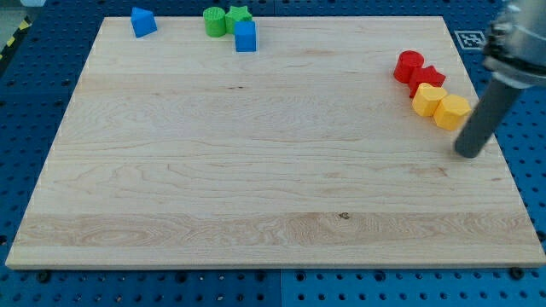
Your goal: Move the yellow hexagon closer to the green star
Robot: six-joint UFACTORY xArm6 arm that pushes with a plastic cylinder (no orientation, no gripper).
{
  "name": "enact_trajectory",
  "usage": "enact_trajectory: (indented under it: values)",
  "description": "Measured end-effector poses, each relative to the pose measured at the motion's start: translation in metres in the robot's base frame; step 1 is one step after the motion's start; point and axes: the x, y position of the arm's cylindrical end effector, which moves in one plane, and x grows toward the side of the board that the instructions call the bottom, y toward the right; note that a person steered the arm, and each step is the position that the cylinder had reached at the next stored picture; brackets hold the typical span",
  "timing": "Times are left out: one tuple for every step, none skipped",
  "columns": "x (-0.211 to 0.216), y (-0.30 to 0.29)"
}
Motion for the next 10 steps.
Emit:
enact_trajectory:
  values:
    - [-0.034, 0.015]
    - [-0.035, -0.003]
    - [-0.045, -0.036]
    - [-0.064, -0.074]
    - [-0.082, -0.111]
    - [-0.098, -0.146]
    - [-0.11, -0.177]
    - [-0.115, -0.202]
    - [-0.111, -0.21]
    - [-0.088, -0.214]
